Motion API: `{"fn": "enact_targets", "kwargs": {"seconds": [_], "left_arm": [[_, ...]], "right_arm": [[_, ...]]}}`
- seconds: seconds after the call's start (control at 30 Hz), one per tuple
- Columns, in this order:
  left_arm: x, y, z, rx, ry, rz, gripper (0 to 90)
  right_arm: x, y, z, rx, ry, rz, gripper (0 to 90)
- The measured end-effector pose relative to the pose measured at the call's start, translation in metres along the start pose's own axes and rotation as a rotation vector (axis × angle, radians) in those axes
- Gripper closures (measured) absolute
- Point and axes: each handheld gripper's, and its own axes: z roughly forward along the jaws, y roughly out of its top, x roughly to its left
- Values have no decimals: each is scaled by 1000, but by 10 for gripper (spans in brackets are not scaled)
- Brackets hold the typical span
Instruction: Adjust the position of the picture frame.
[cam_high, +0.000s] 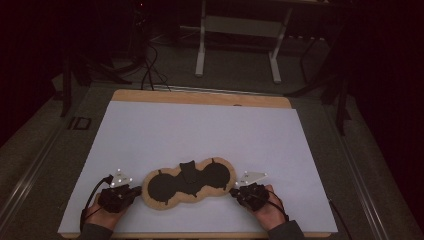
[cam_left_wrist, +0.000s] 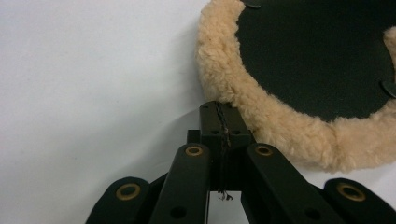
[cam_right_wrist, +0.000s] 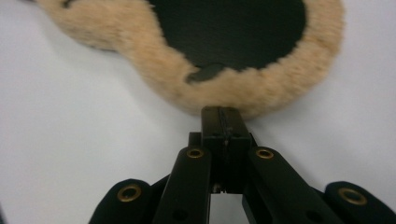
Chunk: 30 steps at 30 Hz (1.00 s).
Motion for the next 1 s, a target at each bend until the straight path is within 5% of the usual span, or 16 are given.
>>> {"fn": "enact_targets", "kwargs": {"seconds": [0.17,0.53,0.7,0.87,1.0], "left_arm": [[-4,2,2,-4,-7,15,900],[-17,7,9,-1,-36,59,900],[-20,9,10,-2,-50,64,900],[-25,12,14,3,-38,94,900],[-18,17,18,-2,-26,74,900]], "right_arm": [[3,1,1,8,24,-20,900],[-6,0,0,-14,-64,58,900],[-1,4,2,-28,-41,39,900],[-3,4,3,-30,-76,45,900],[-4,5,4,-28,-86,39,900]]}}
